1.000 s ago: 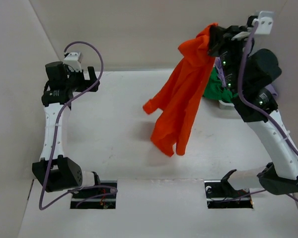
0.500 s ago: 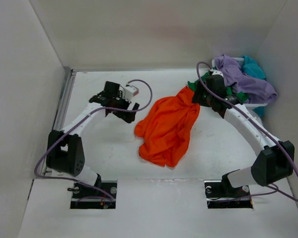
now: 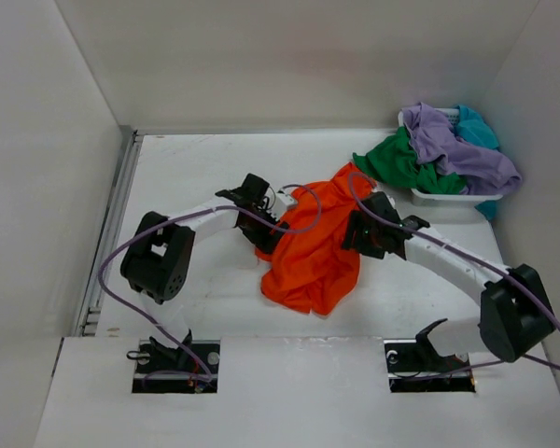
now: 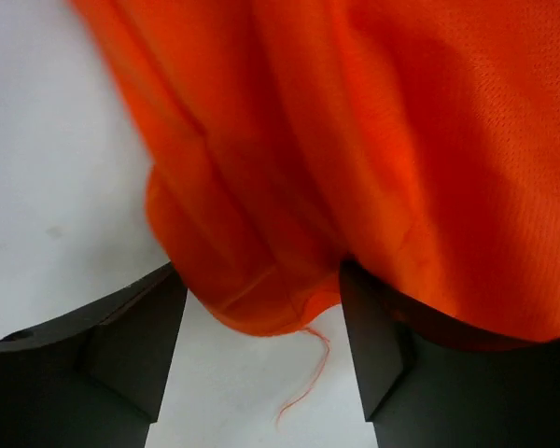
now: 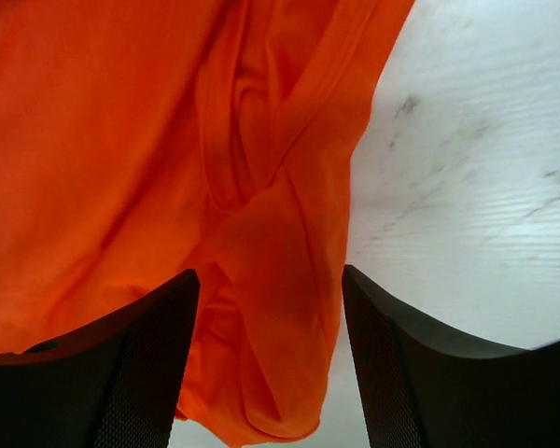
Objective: Fold and stack the t-shirts
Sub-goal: Move the tshirt to the center of the board, then flatten out the tshirt
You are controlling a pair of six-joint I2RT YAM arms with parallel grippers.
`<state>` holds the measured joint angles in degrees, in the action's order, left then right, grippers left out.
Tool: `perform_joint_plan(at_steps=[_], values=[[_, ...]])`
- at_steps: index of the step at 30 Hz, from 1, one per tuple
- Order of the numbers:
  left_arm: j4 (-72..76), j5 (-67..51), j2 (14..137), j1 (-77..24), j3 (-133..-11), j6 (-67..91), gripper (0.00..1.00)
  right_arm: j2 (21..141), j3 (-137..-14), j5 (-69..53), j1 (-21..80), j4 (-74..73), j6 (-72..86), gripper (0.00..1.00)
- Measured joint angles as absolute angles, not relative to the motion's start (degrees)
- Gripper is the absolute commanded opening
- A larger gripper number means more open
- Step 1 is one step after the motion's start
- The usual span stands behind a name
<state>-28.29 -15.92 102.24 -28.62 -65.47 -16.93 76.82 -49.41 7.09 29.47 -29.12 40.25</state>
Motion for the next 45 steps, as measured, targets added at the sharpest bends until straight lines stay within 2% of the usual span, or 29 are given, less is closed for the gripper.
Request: perform_joint_plan(at_steps=[2,4,5,6,7,8,12,16,19,27,30,32,34,37,40,42,45], values=[[-28.3,-15.7,104.0,-29.8,-65.5,-17.0,0.3,78.5,-48.5,5.7,30.2,-28.4,41.6,0.61],[-27.9,-16.3,104.0,-30.3,-65.6,-16.9,0.12,80.0,-47.0,4.2,30.6,-27.2,42.8,0.39],[-27.9,-16.5,104.0,-30.2,-65.5,-16.8,0.08,80.6,-46.2,3.6,30.8,-26.3,43.5,0.23],[-28.0,-16.4,104.0,-29.9,-65.5,-16.8,0.04,81.2,-45.3,2.6,30.8,-25.7,43.8,0.11],[-28.1,-16.3,103.8,-29.3,-65.5,-16.7,0.02,81.6,-44.5,1.8,30.7,-25.2,44.5,0.02],[-28.2,-15.8,103.3,-28.2,-65.5,-16.7,0.01,81.8,-43.4,0.9,30.7,-24.8,44.9,0.0],[-29.4,-13.1,97.6,-20.2,-65.4,-17.6,0.0,78.6,-40.8,0.2,29.1,-25.7,45.6,0.0],[-30.5,-9.5,89.2,-10.7,-65.5,-20.4,0.01,67.1,-40.0,2.8,23.6,-29.8,45.7,0.02],[-31.7,-7.2,85.4,-7.4,-65.5,-22.8,0.03,61.8,-40.0,4.2,22.5,-32.1,45.1,0.02],[-33.1,-4.4,86.6,-6.0,-67.3,-25.8,0.04,64.3,-40.6,3.2,22.5,-34.7,43.4,0.0],[-33.7,-3.4,90.1,-4.4,-74.4,-25.8,0.08,67.5,-44.4,2.5,22.5,-35.4,42.1,0.0],[-33.0,-3.0,93.3,-3.2,-81.3,-25.7,0.14,70.3,-48.3,2.3,22.4,-35.4,41.1,0.0],[-32.0,-2.7,97.9,-2.1,-90.2,-25.6,0.37,74.1,-53.3,1.8,22.0,-34.6,39.4,0.09],[-30.2,-2.1,105.0,-1.1,-101.3,-25.5,0.71,82.9,-61.5,1.3,20.1,-32.1,35.9,0.34],[-29.2,-1.2,110.2,-1.1,-106.0,-25.2,0.76,91.0,-67.4,1.3,17.9,-29.2,33.2,0.57],[-29.5,-1.1,110.4,-1.4,-103.0,-25.3,0.79,92.4,-67.8,1.7,16.9,-28.3,31.9,0.63],[-30.5,-2.6,104.6,-2.0,-92.2,-26.5,0.83,87.8,-64.8,2.9,16.6,-28.4,31.0,0.65]])
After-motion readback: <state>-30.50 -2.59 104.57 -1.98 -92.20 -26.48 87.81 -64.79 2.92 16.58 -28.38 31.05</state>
